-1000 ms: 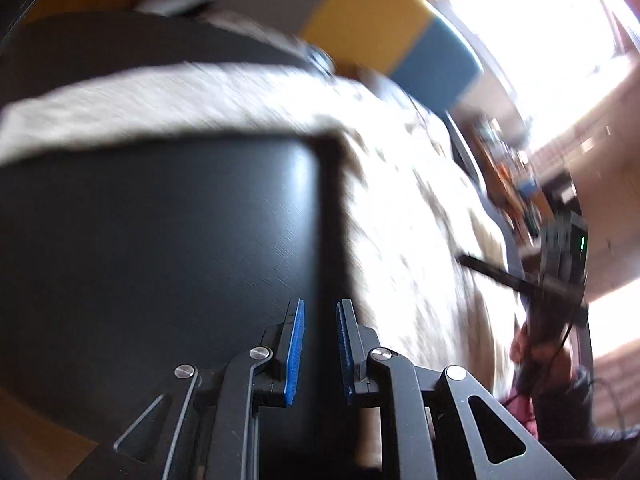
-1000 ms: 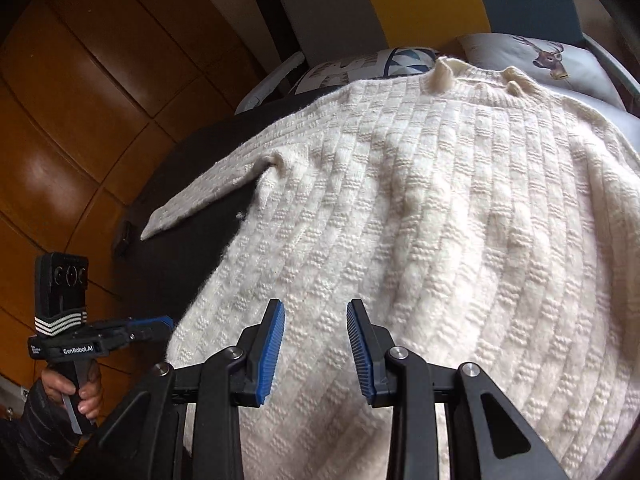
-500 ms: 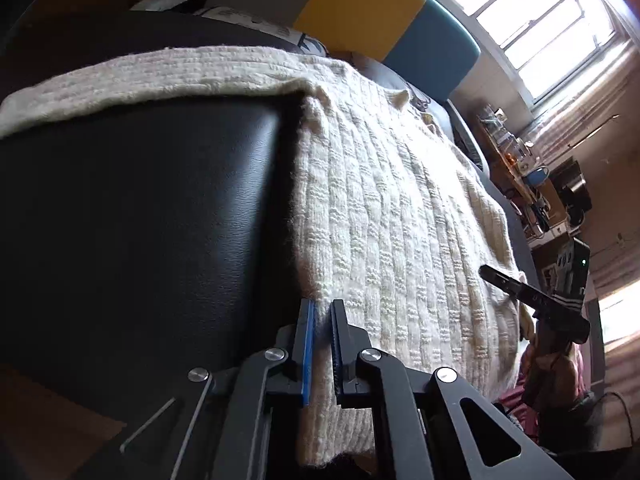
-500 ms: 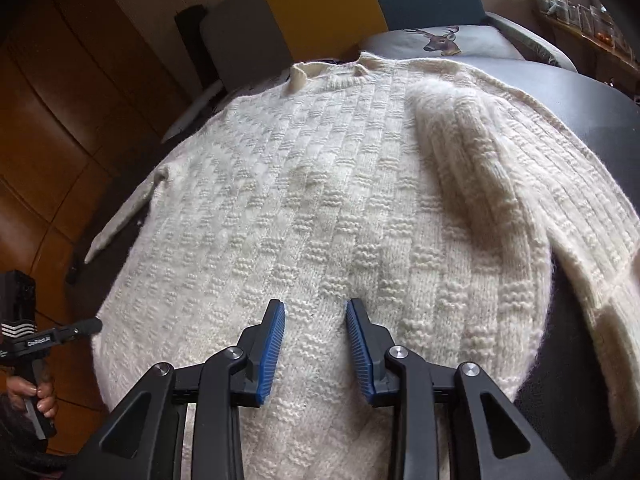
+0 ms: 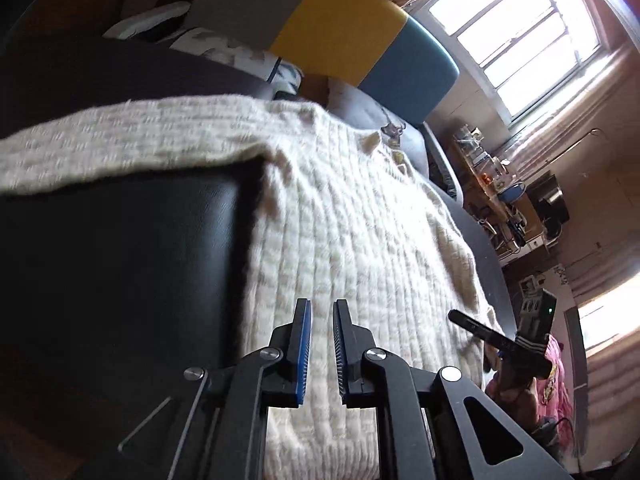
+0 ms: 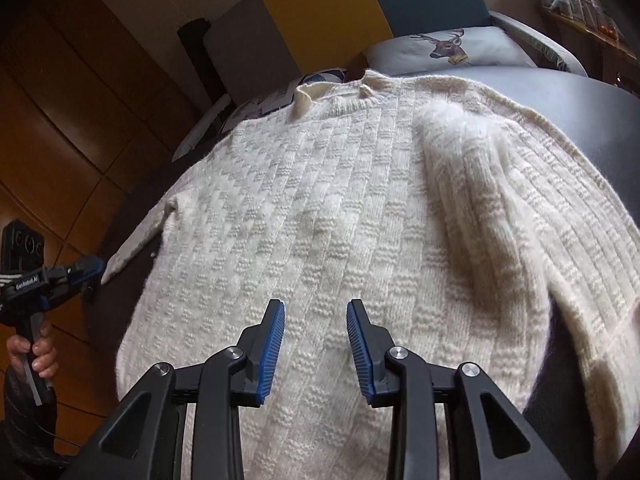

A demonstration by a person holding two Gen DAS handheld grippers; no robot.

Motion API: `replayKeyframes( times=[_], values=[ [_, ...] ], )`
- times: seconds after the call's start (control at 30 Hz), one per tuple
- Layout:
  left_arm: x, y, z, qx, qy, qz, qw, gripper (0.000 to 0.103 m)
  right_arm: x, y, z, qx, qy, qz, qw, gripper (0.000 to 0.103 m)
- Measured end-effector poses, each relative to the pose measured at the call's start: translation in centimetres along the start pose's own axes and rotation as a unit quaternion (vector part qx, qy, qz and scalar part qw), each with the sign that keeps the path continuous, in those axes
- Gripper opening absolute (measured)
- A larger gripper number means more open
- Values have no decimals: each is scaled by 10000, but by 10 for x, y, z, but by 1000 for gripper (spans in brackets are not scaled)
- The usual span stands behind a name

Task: Fold clothes
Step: 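Release the sleeve with the left gripper and lift away, then grasp the sweater collar with the left gripper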

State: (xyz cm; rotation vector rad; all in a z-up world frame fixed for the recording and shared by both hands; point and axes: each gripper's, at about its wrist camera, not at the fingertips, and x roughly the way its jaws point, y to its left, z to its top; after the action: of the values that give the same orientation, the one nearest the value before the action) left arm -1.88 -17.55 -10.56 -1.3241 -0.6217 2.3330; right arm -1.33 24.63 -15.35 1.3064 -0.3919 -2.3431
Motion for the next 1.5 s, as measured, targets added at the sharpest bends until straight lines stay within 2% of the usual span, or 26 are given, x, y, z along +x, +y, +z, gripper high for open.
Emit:
replayKeyframes(
  times=[0.23, 0.27, 0.33, 0.37, 0.4, 0.47, 0.63, 0.7, 0.87, 1.0, 1.2, 1.3, 1.43, 1.47, 1.5],
  values=[
    [77, -59, 83, 344, 289, -700, 9965, 14, 14, -12, 61, -168, -216, -313, 9991, 33],
    [92, -72, 97, 473, 361, -825, 9948, 20, 17, -17, 72, -160, -264, -311, 9990, 33],
    [122, -95, 127, 624, 417, -958, 9926, 37, 24, -27, 93, -126, -349, -377, 9986, 33],
    [138, -105, 140, 705, 455, -993, 9915, 49, 29, -32, 105, -96, -375, -426, 9983, 33],
    [156, -114, 154, 814, 513, -1061, 9897, 55, 35, -39, 114, -22, -368, -449, 9983, 33],
    [192, -130, 178, 915, 609, -1071, 9881, 56, 47, -52, 131, 126, -355, -494, 9981, 33],
    [277, -150, 220, 941, 1127, -1206, 9818, 56, 75, -85, 141, 442, -206, -389, 9981, 33],
    [302, -154, 229, 1001, 1235, -1100, 9811, 56, 79, -95, 138, 500, -255, -246, 9981, 33],
    [348, -159, 241, 1088, 1807, -1109, 9712, 56, 75, -107, 131, 666, -424, 128, 9968, 33],
    [367, -159, 245, 1040, 1921, -1069, 9700, 56, 74, -104, 131, 636, -436, 89, 9970, 33],
    [384, -162, 248, 898, 1990, -1298, 9672, 58, 67, -97, 140, 531, -338, -110, 9980, 33],
    [386, -171, 244, 1001, 2133, -1575, 9590, 58, 62, -98, 144, 558, -426, -166, 9974, 33],
    [387, -183, 239, 1355, 2279, -1634, 9503, 55, 66, -103, 153, 535, -414, -438, 9967, 33],
    [385, -184, 239, 1375, 2231, -1672, 9505, 42, 68, -103, 155, 510, -417, -561, 9963, 33],
    [383, -186, 239, 1401, 2182, -1705, 9506, 17, 70, -104, 157, 484, -420, -683, 9956, 33]
  ],
)
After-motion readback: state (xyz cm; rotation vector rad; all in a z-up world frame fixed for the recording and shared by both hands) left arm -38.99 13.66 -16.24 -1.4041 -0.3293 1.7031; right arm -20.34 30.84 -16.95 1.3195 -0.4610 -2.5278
